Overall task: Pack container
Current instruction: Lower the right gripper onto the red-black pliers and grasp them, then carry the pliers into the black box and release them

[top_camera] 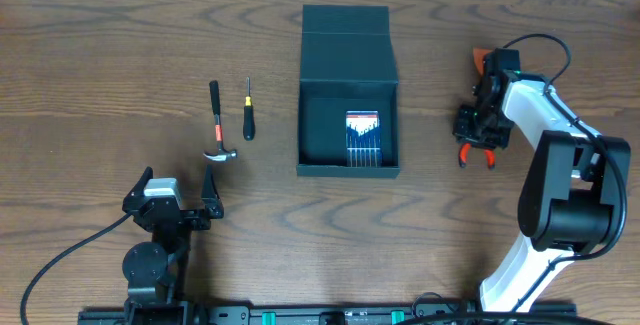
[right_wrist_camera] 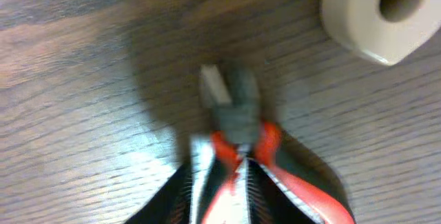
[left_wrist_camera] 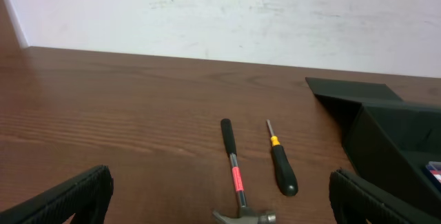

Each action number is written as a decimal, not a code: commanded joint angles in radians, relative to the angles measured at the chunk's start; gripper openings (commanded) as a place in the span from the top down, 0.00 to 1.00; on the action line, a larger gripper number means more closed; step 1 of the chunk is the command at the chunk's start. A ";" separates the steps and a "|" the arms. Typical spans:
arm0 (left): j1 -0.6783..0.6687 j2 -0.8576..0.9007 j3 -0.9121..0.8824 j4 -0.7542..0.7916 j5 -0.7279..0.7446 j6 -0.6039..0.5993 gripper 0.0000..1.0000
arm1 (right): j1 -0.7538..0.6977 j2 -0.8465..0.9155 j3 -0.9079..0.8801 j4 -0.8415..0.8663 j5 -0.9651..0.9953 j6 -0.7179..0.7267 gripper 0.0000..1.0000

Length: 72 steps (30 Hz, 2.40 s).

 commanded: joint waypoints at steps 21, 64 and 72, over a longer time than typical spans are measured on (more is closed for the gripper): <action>-0.005 -0.006 -0.014 -0.004 0.009 0.006 0.02 | 0.109 0.090 -0.069 -0.003 -0.029 -0.017 0.99; -0.005 -0.006 -0.014 -0.004 0.009 0.006 0.01 | 0.499 -0.472 0.146 -0.093 -0.042 0.102 0.99; -0.005 -0.006 -0.014 -0.004 0.009 0.006 0.01 | 0.596 -0.467 0.224 -0.048 0.061 0.226 0.99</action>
